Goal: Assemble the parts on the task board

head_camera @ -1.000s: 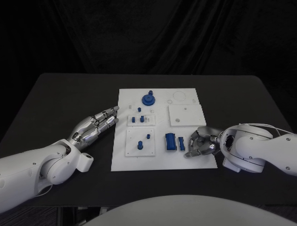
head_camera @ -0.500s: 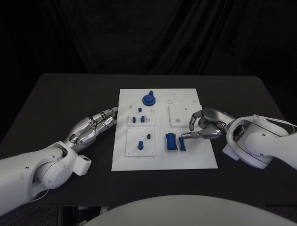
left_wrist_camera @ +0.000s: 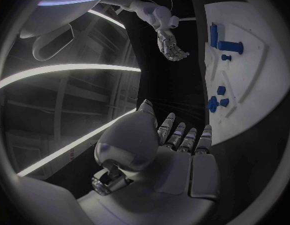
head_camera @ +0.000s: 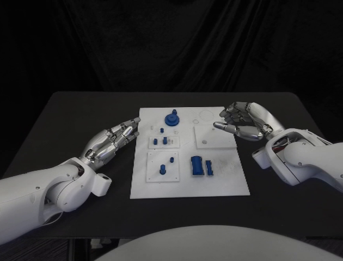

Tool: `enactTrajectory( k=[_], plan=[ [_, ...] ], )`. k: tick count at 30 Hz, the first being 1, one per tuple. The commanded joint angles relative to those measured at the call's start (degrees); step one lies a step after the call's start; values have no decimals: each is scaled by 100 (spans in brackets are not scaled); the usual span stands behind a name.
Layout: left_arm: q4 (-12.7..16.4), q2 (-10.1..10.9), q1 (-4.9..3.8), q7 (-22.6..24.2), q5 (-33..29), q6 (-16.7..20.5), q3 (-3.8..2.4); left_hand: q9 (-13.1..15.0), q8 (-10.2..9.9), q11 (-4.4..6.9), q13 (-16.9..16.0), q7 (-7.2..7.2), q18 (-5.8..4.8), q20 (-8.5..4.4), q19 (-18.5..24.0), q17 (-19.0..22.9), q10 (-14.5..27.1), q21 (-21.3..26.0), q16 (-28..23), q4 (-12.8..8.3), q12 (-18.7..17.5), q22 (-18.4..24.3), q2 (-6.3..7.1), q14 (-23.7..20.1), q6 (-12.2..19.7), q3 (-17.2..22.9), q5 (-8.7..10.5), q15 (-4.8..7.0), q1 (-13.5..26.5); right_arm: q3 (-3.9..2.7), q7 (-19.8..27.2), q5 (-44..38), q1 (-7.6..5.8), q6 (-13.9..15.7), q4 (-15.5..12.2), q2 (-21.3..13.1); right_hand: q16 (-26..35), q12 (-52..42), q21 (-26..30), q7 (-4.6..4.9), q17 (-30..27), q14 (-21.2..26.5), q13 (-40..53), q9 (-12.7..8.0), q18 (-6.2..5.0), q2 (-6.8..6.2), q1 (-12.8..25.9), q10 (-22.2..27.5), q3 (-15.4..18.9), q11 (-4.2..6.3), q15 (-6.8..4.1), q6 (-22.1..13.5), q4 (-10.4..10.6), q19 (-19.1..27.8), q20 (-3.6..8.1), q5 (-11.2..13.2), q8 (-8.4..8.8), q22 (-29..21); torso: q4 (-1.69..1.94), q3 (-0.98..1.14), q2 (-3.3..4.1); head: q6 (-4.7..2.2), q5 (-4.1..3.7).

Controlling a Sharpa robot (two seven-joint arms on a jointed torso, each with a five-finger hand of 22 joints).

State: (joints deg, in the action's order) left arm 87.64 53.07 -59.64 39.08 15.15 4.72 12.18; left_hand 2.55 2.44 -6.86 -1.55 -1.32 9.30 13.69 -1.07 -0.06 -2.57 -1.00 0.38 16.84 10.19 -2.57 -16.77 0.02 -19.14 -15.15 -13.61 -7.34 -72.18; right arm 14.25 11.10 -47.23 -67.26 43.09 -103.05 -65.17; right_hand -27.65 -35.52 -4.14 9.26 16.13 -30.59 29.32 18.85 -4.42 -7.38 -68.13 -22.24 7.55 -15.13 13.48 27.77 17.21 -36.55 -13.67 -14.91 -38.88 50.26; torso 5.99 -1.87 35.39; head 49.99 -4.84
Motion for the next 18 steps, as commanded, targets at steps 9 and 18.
enactTrajectory(
  k=[9,18],
  plan=[
    [-75,-84,-11,-5,-9,97,-13,-255,-244,258,155,132,-279,-470,107,6,257,100,-38,-529,-324,257,544,-2,696,478,451,263,2356,-10,1060,726,157,-61,261,120,1543,1508,414,-318,-962,2226,-1356,-961,442,-70,2100,1533,-26,521,-393,-1261,-539,3043,219,303,1617,-3654,-46,60,-186,-11,77],
    [-14,-235,-20,-189,-310,866,-254,-255,-244,686,155,132,-376,-755,107,6,257,100,-38,-878,-547,257,900,-2,1087,828,739,734,3899,-283,1216,1496,263,-29,463,491,1931,2158,414,-415,-1171,2513,-1858,-1255,442,187,3598,1773,-271,818,-679,-1736,-906,3249,571,685,2341,-4095,-184,91,-245,-396,178]
  ],
)
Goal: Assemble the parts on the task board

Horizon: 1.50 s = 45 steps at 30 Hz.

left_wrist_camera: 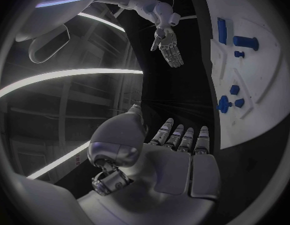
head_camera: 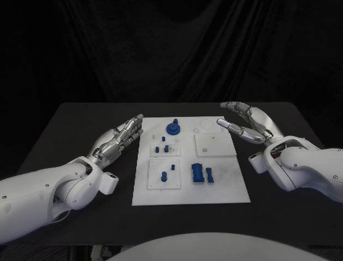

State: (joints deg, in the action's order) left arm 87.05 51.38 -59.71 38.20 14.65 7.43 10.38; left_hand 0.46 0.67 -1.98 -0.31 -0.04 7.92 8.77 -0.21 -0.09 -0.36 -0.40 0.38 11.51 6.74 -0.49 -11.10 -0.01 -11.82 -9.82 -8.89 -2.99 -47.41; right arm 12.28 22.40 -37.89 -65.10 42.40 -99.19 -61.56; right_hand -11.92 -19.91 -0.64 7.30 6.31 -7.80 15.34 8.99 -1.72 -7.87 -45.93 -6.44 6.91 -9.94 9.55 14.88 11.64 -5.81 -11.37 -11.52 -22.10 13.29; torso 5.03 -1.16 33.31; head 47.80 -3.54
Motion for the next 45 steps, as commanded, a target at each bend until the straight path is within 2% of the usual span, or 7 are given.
enactTrajectory(
  k=[1,6,7,9,17,18,45],
  plan=[
    [56,-94,-14,-136,-316,737,-119,-46,-67,198,31,4,-275,-278,21,9,36,40,-38,-367,-217,49,356,1,382,317,286,299,1520,-136,115,704,67,46,115,198,388,642,64,-235,-202,253,-494,-290,172,254,1480,202,-222,323,-306,-481,-376,581,366,370,712,-428,-113,26,-47,-248,67],
    [117,-245,-22,-320,-617,1503,-359,-46,-67,198,31,4,-309,-375,21,9,36,40,-38,-484,-674,49,478,1,511,434,384,299,2045,-407,270,1470,173,77,316,567,515,857,64,-314,-631,347,-661,-387,172,343,1978,644,-691,435,-399,-639,-499,581,506,493,952,-572,-249,58,-105,-631,167],
    [132,-280,-24,-364,-688,1686,-416,-46,-67,198,31,4,-364,-387,21,9,36,40,-38,-511,-674,49,504,1,539,460,406,299,2156,-472,307,1653,198,84,364,656,544,909,64,-730,-631,370,-701,-411,172,364,2098,644,-691,471,-423,-678,-537,581,539,524,1010,-607,-281,65,-118,-719,191],
    [162,-355,-28,-456,-838,2067,-536,-46,-67,198,31,4,-363,-428,21,9,36,40,-38,-555,-674,49,549,1,584,504,443,299,2353,-607,384,2034,251,100,464,839,593,988,64,-730,-631,780,-762,-448,172,787,2283,644,-691,506,-461,-738,-589,581,577,571,1098,-660,-340,78,-143,-884,234],
    [259,-593,-41,-748,-1314,3283,-917,-46,-67,198,31,4,-792,-877,21,9,36,40,-38,-735,-674,49,707,1,738,982,889,299,3030,-1063,645,3321,429,153,801,1461,764,1275,64,-730,-631,780,-983,-899,172,787,2943,644,-691,994,-955,-969,-762,581,719,739,1417,-852,-486,112,-205,-1294,342],
    [267,-611,-42,-769,-1349,3373,-945,-46,-67,198,31,4,-792,-877,21,9,36,40,-38,-749,-674,49,1110,1,754,982,889,299,3101,-1097,665,3419,443,157,827,1508,780,1306,64,-730,-631,780,-1007,-899,172,787,3010,644,-691,994,-955,-990,-1164,581,1137,1152,1450,-872,-493,114,-208,-1315,347],
    [290,-669,-45,-841,-1465,3669,-1038,-46,-67,198,31,4,-792,-877,21,9,36,40,-38,-1151,-674,49,1110,1,1182,982,889,299,4741,-1228,739,3789,494,172,924,1687,1192,1991,64,-730,-631,780,-1534,-899,172,787,4593,644,-691,994,-955,-1488,-1164,581,1137,1152,2210,-1329,-503,116,-212,-1342,354]
  ],
)
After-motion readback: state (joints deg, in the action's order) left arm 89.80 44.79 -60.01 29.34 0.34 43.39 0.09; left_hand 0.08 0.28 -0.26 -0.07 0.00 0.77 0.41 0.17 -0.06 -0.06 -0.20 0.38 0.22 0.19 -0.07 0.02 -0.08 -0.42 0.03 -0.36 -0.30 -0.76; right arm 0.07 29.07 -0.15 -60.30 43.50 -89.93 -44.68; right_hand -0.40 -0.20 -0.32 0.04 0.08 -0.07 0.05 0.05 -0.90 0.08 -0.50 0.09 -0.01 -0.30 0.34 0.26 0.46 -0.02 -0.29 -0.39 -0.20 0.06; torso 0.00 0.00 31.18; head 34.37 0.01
